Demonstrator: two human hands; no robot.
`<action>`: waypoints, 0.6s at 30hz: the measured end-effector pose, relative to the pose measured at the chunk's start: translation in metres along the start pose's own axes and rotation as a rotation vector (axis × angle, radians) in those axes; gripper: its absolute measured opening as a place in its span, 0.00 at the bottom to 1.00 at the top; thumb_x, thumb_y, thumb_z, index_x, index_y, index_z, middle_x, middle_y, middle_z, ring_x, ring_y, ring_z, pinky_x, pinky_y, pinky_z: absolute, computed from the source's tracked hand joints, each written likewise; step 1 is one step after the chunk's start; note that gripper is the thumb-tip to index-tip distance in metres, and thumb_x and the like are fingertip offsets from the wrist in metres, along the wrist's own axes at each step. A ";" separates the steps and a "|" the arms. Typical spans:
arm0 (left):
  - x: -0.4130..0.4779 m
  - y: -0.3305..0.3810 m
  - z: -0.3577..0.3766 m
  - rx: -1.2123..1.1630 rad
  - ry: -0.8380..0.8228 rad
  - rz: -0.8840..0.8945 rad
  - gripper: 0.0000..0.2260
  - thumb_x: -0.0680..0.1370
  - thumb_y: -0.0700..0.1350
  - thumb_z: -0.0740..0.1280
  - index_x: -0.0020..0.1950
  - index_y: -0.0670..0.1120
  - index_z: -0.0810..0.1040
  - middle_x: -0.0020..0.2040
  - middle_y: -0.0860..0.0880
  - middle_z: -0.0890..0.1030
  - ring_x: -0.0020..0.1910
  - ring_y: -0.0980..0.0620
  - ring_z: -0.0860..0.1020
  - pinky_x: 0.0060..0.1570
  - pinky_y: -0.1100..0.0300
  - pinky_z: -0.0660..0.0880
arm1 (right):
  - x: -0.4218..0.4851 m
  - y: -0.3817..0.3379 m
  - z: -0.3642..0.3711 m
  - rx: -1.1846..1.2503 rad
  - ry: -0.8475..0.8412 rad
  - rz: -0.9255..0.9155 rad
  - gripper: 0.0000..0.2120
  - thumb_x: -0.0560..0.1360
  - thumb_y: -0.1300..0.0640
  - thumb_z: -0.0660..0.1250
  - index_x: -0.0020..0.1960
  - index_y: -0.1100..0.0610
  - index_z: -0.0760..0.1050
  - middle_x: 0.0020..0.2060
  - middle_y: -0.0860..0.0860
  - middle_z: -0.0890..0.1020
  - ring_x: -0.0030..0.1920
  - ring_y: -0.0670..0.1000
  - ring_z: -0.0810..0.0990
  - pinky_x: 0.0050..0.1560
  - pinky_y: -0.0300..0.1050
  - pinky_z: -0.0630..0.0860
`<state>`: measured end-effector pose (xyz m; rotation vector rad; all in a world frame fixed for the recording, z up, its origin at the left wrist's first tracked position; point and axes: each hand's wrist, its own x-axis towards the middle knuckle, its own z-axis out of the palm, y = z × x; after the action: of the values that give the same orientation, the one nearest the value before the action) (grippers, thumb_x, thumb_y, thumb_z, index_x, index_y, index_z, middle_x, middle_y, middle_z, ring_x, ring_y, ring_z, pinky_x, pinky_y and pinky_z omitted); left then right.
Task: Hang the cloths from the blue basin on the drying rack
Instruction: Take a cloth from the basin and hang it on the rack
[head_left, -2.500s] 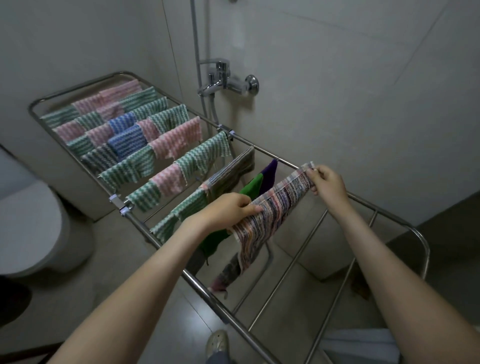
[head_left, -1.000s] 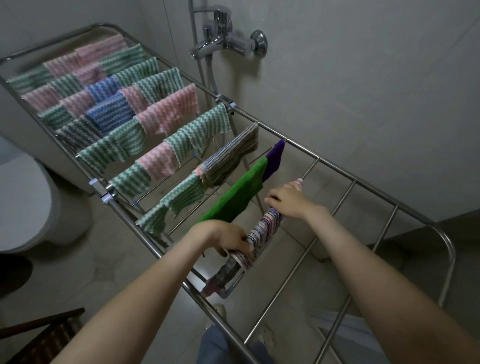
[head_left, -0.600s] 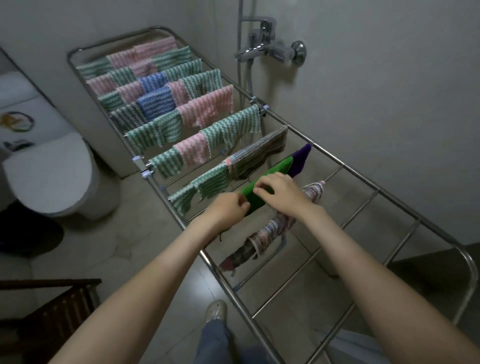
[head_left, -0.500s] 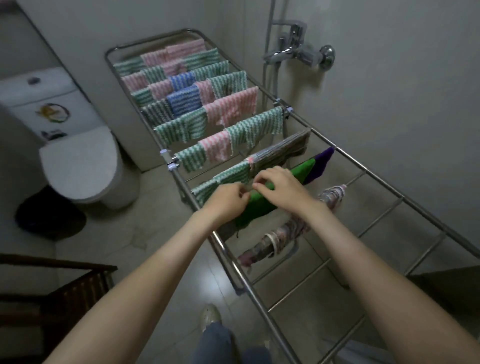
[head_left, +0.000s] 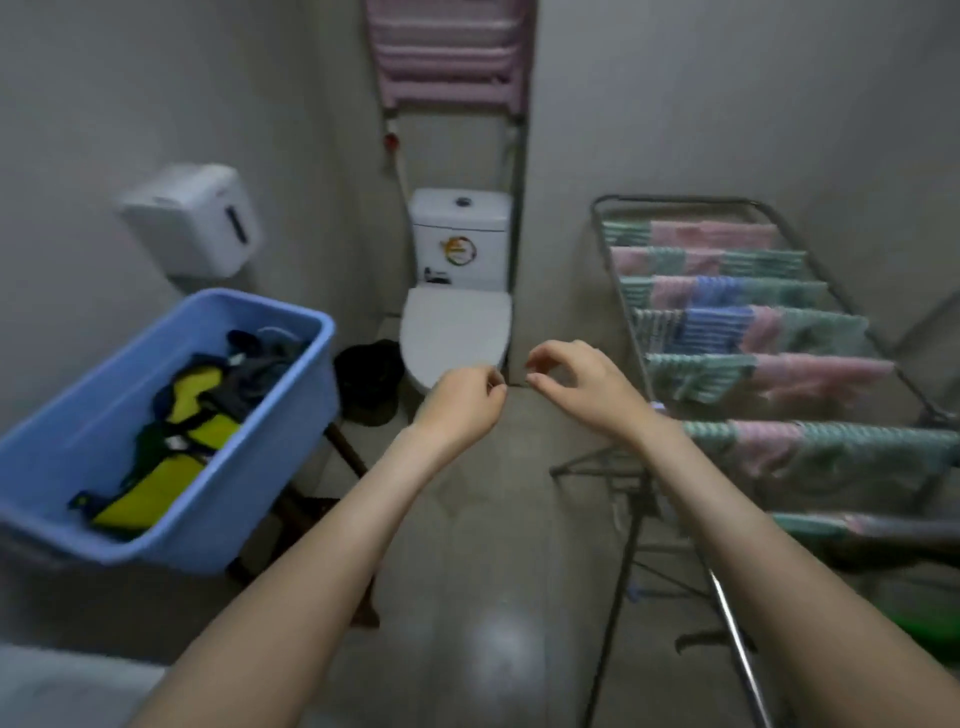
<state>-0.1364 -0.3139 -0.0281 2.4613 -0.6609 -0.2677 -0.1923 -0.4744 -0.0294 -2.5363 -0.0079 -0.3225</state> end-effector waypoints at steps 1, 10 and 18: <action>0.000 -0.020 -0.015 -0.020 0.032 -0.050 0.11 0.80 0.45 0.60 0.58 0.44 0.79 0.56 0.44 0.81 0.58 0.45 0.76 0.53 0.58 0.70 | 0.019 -0.015 0.012 0.040 -0.024 -0.030 0.07 0.75 0.57 0.68 0.52 0.56 0.78 0.45 0.50 0.82 0.50 0.52 0.77 0.55 0.43 0.70; -0.033 -0.178 -0.111 -0.023 0.277 -0.554 0.09 0.80 0.45 0.59 0.54 0.44 0.77 0.51 0.45 0.81 0.53 0.45 0.77 0.49 0.55 0.72 | 0.170 -0.132 0.131 0.142 -0.350 -0.368 0.10 0.76 0.58 0.65 0.57 0.56 0.76 0.49 0.50 0.80 0.51 0.49 0.76 0.49 0.38 0.67; -0.062 -0.271 -0.137 -0.110 0.501 -1.006 0.09 0.79 0.41 0.60 0.54 0.41 0.79 0.55 0.41 0.81 0.55 0.42 0.77 0.53 0.54 0.72 | 0.253 -0.203 0.255 0.092 -0.837 -0.673 0.14 0.78 0.59 0.63 0.63 0.55 0.75 0.59 0.53 0.79 0.60 0.52 0.76 0.60 0.44 0.71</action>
<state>-0.0375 -0.0232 -0.0693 2.3999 0.8045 -0.0396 0.0965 -0.1817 -0.0649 -2.3147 -1.1630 0.4972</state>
